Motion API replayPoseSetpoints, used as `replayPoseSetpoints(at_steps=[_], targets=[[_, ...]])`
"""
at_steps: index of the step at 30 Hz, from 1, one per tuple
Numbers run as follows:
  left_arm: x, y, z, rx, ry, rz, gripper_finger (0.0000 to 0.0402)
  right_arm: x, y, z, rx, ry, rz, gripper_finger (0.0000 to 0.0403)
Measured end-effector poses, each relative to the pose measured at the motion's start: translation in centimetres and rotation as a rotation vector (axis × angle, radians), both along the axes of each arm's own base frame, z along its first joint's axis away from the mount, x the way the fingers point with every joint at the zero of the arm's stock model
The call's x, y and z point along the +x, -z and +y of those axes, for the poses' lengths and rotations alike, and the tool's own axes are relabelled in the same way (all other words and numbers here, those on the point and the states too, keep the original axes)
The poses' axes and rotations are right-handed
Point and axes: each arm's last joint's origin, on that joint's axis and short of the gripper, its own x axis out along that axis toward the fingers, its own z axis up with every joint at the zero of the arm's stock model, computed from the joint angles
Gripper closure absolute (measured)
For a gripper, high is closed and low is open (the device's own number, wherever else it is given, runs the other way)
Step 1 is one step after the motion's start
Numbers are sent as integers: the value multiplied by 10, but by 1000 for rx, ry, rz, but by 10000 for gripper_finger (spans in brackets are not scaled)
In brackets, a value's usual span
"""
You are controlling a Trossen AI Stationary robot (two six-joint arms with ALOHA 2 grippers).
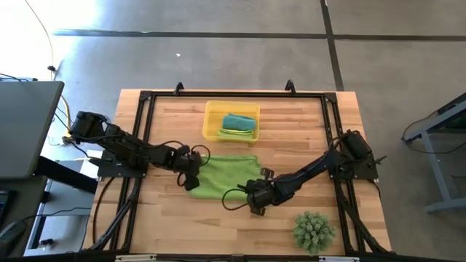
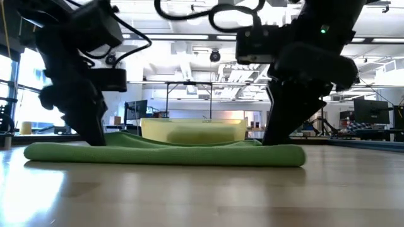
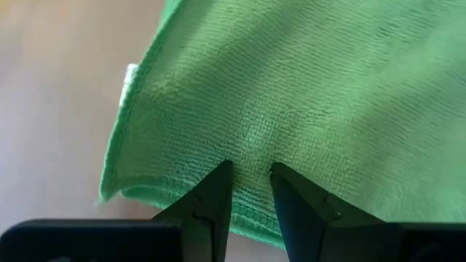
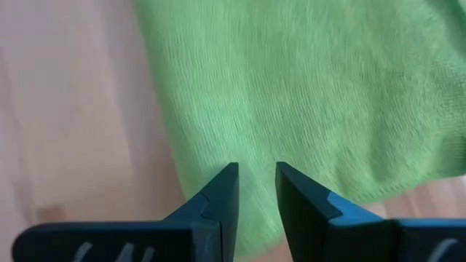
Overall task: Roll microfiber towels into tight, uniform cylinder then place into a basket
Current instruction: Roll the green microfiber towel
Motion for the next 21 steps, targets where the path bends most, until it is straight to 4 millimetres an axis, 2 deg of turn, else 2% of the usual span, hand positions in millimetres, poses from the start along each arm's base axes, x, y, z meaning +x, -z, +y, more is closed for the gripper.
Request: replayPoseSetpoints(at_steps=[6,12,17,21], targets=[[4,-2,-30,-141,6,-95,312,2,1,12,26,31,-82,318],[14,-12,-62,-283,138,-271,312,6,21,16,25,20,-51,318],[18,-23,-79,-217,261,-388,312,6,35,16,-42,-24,-3,318],[19,-26,-80,-61,330,-410,312,2,39,9,-245,-107,45,318]])
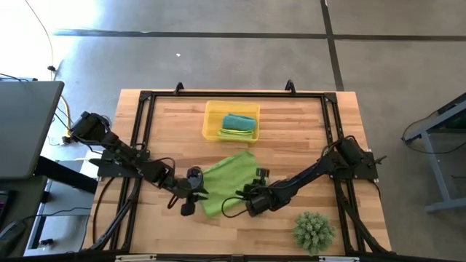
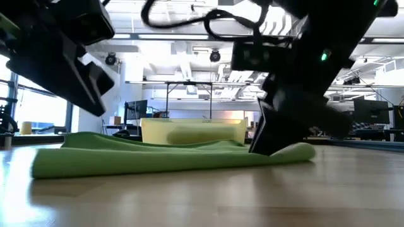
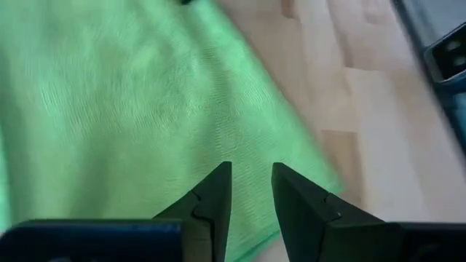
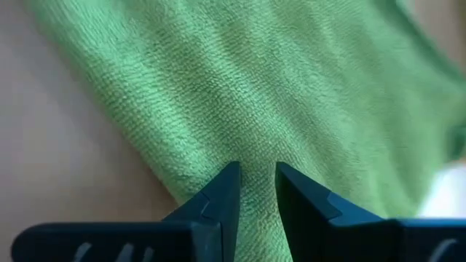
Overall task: Roll microfiber towels into tight, uniform cylinder then place into a basket
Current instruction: Roll the green microfiber towel
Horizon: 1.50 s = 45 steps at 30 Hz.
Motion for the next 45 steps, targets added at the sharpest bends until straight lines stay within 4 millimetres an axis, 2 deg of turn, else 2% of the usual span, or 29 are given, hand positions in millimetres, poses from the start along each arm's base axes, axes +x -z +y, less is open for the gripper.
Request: replayPoseSetpoints(at_steps=[5,8,10,16,21,27,32,38,45], targets=[[-1,3,10,153,-61,20,312,-4,1,-8,-272,-185,112,318],[-1,6,19,160,-133,53,312,-6,2,-17,-402,-241,186,318],[-1,9,24,144,-173,73,312,-5,1,-23,-424,-227,203,318],[-2,31,29,116,-207,170,312,-5,-18,-32,-228,-103,143,318],[4,45,24,68,-221,180,312,-3,-36,-28,-33,11,12,318],[14,47,4,-120,-219,63,312,6,-41,-20,253,206,-126,318],[19,41,-13,-220,-137,-10,312,9,-43,-9,419,221,-149,318],[25,29,-26,-160,-2,-65,312,3,-45,13,470,103,-136,318],[33,20,-24,6,87,-138,312,-8,-39,32,423,50,-122,318]])
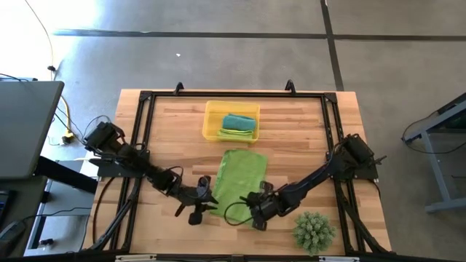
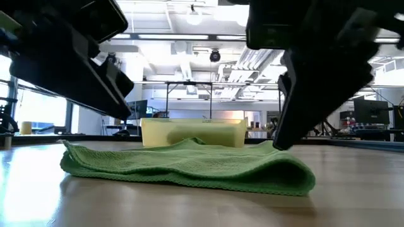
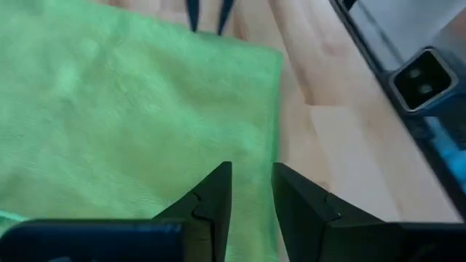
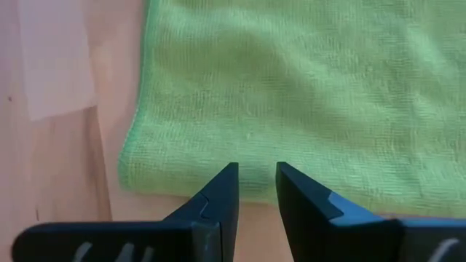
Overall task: Roll microfiber towels into tight, uniform cylinder then place into a basket
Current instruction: Roll the green microfiber towel
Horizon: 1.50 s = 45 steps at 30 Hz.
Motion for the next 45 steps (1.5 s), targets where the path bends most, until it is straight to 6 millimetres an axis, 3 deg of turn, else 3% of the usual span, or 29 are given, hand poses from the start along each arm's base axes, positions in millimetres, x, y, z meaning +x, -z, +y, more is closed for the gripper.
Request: replayPoseSetpoints(at_steps=[10,17,21,24,28,36,45], targets=[[-6,16,11,23,-88,155,312,-6,14,6,-78,-77,61,318],[-4,30,0,-45,-92,163,312,-22,15,-3,-199,-121,229,318],[-4,30,-4,-14,-70,146,312,-27,8,-5,-207,-169,241,318],[-4,24,-6,51,-5,128,312,-31,-9,-3,-194,-205,201,318],[4,13,-10,152,94,58,312,-37,-23,0,-191,-237,173,318],[27,12,-19,324,191,16,284,-47,-21,15,-221,-330,178,312],[47,22,-28,430,236,123,224,-48,-20,22,-237,-397,151,256]])
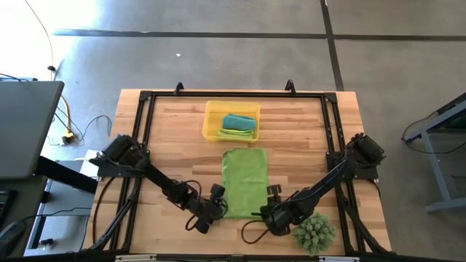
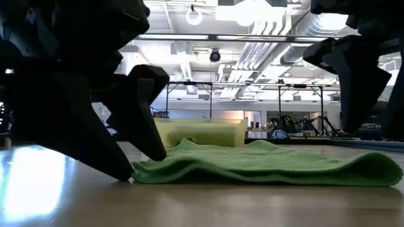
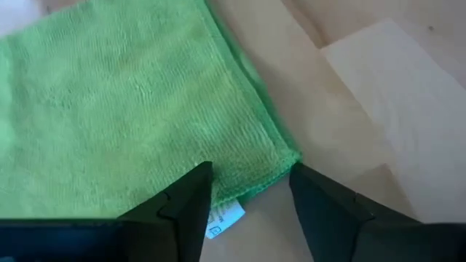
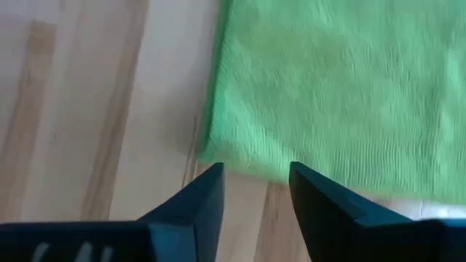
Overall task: Roll microfiber towels into tight, uniform cylinder then place into a basket
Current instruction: Roll the green microfiber towel
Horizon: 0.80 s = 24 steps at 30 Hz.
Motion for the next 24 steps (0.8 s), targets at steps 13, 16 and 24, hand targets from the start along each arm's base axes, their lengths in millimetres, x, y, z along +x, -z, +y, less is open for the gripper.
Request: replayPoseSetpoints(at_steps=[13,16,24], targets=[[1,3,-2,-118,-22,75,218,3,6,5,-29,-181,4,242],[1,4,-2,-137,-33,83,218,5,11,7,-37,-230,2,242],[1,5,0,-192,-27,114,218,8,30,11,-63,-291,50,242]])
